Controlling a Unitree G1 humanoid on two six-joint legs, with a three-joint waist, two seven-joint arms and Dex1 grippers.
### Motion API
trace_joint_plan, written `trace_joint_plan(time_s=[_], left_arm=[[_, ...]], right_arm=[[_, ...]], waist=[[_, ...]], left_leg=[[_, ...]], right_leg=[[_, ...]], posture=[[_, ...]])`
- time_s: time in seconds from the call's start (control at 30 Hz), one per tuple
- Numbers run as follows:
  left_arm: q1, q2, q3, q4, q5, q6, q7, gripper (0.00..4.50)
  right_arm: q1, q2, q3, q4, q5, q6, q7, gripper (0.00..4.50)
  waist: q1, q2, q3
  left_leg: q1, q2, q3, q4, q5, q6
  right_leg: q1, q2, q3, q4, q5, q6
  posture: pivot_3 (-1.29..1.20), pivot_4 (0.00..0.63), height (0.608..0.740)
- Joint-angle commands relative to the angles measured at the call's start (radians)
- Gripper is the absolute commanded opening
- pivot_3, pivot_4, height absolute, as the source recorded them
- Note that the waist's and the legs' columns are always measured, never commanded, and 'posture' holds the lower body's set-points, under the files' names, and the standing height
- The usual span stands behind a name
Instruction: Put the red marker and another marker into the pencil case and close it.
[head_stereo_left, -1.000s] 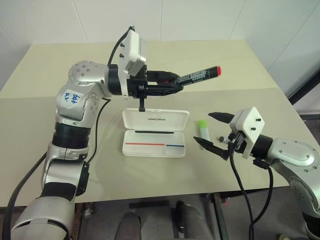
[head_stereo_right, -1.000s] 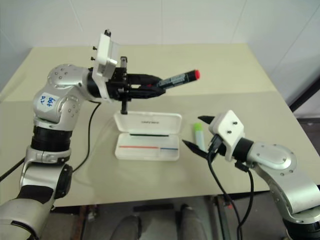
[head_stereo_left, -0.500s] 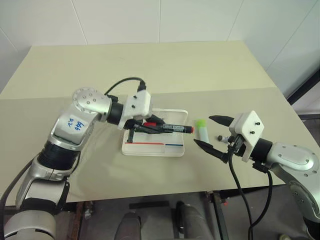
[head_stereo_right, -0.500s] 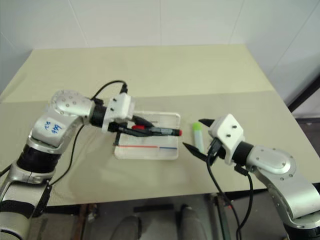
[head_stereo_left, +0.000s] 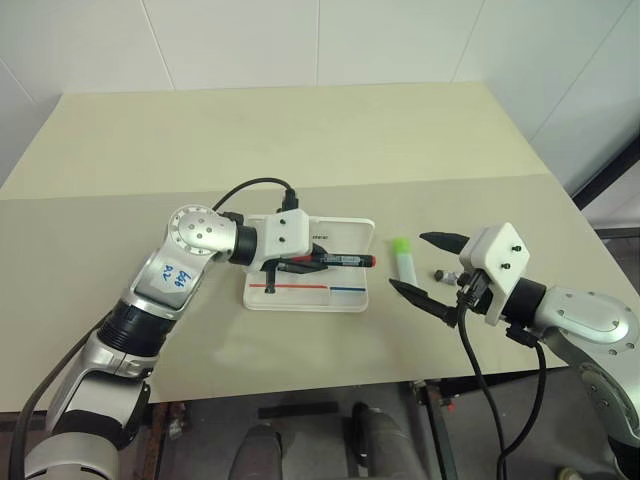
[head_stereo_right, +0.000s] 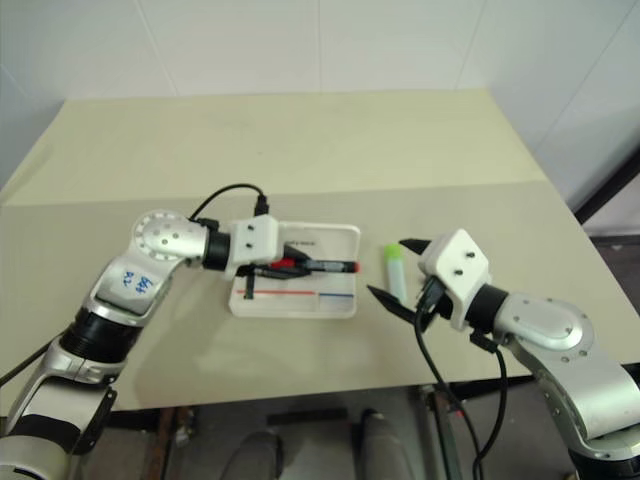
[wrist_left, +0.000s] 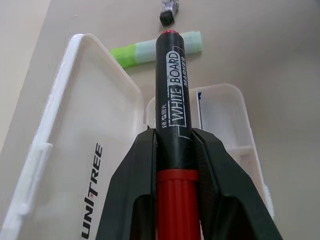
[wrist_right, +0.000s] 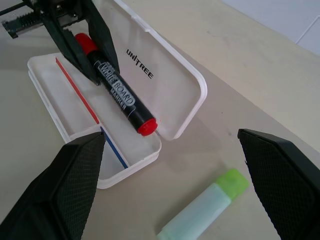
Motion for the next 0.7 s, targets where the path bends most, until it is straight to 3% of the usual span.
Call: trace_joint_plan(time_s=[0.03,0.7], left_arm=[[0.007,0.003,0.002,-0.005,0.044,-0.060,0.023,0.62],[0.033,-0.003,0.016,0.029,0.113,-0.113,0.070,0.62]], right_arm=[[0.003,-0.005,-0.046,-0.051,0.003,-0.004,-0.017,4.50],[0.002,-0.010,-0.056,-0.051,0.006,0.002,-0.017,4.50]], waist=[[0.000,0.000,0.000],[0.000,0.000,0.000]], left_leg=[[0.000,0.000,0.000,0.000,0.000,0.000],[0.006,0.000,0.008,0.001,0.000,0.001]], right_leg=[[0.000,0.000,0.000,0.000,0.000,0.000],[0.001,0.002,0.009,0.002,0.000,0.000]], posture=[[0.00,0.150,0.740],[0.00,0.150,0.740]])
